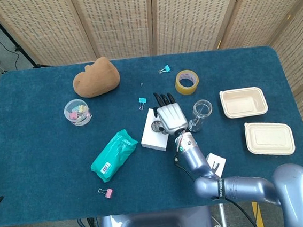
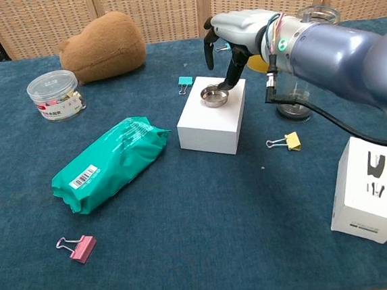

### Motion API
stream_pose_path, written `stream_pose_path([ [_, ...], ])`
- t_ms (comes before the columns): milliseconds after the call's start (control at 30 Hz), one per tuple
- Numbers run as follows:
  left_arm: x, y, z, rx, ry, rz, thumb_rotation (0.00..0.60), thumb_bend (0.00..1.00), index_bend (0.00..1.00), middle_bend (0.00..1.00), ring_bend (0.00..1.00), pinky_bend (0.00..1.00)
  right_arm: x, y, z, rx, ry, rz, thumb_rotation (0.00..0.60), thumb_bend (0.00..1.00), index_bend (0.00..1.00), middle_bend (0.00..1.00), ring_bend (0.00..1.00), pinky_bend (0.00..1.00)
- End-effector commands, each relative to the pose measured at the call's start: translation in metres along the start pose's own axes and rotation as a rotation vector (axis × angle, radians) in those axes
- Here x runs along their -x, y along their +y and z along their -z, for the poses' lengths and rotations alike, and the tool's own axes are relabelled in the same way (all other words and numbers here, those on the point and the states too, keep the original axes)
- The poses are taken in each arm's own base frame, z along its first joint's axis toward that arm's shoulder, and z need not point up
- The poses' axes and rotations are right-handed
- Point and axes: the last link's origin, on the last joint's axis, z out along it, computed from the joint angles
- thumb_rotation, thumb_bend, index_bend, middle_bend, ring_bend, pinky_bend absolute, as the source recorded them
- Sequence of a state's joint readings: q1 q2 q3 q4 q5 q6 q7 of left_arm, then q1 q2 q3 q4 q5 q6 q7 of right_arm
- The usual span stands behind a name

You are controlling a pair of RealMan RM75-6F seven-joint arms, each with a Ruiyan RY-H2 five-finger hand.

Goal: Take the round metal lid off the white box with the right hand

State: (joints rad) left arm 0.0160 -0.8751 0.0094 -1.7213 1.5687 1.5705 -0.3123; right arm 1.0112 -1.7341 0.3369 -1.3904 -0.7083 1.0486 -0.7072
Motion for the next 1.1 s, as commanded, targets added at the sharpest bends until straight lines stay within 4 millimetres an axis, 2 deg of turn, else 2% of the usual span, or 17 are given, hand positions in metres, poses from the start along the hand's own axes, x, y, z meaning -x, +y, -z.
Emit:
stream_pose_path([
  [33,0.0,0.0,-0.001,-0.002,0.002,0.0,0.6,0.04,0.0,0.0,0.0,0.0,0.002,0.001,-0.001,-0.006,-0.001,-0.003,0.6,0.3,0.44,0.0,0.0,0.0],
  [367,0.001,0.0,-0.002,-0.003,-0.004,0.003,0.6,0.04,0.0,0.0,0.0,0.0,0.01,0.001,-0.006,-0.01,-0.017,-0.015,0.6,0.31,0.45,0.0,0.0,0.0],
  [1100,0.0,0.001,-0.002,-0.001,0.007,0.016,0.6,0.04,0.0,0.0,0.0,0.0,0.017,0.004,-0.012,0.012,-0.042,-0.029,0.6,0.41,0.53,0.0,0.0,0.0],
])
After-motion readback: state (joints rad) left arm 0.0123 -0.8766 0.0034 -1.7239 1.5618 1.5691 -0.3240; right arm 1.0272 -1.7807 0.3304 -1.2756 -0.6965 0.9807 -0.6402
